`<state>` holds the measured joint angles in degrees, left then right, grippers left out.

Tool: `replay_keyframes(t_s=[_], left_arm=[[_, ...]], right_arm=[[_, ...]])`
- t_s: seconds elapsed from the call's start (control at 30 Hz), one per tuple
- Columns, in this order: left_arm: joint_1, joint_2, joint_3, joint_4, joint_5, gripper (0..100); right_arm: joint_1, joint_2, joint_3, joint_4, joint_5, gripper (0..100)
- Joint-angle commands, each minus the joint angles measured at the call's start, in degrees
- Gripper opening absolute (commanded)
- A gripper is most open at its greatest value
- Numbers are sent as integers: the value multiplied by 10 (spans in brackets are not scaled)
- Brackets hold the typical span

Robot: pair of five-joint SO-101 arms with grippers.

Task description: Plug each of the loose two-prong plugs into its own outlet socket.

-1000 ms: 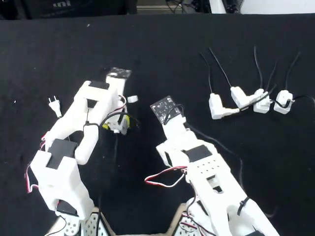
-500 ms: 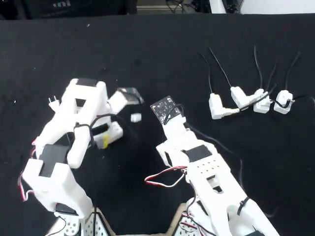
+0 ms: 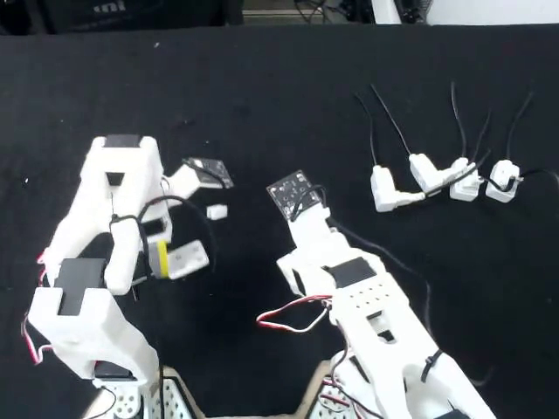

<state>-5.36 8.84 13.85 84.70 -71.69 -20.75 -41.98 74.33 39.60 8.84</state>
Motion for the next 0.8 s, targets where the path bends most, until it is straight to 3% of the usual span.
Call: replay_keyframes(t_s=[0.0, 0.1, 0.23, 0.47, 0.67, 0.77], left_arm=[[-13, -18, -55, 2, 21, 217], [-16, -20, -65, -16, 69, 215], [-73, -23, -114, -65, 165, 216], [-167, 38, -161, -185, 486, 221], [-199, 182, -279, -180, 609, 277], [-204, 225, -357, -155, 625, 277]], right_arm=[[11, 0, -35, 3, -1, 110], [11, 0, -34, 3, -1, 110], [11, 0, -29, 0, -1, 110], [11, 0, -32, 0, -1, 110], [11, 0, -30, 2, -1, 110], [11, 0, -30, 2, -1, 110]])
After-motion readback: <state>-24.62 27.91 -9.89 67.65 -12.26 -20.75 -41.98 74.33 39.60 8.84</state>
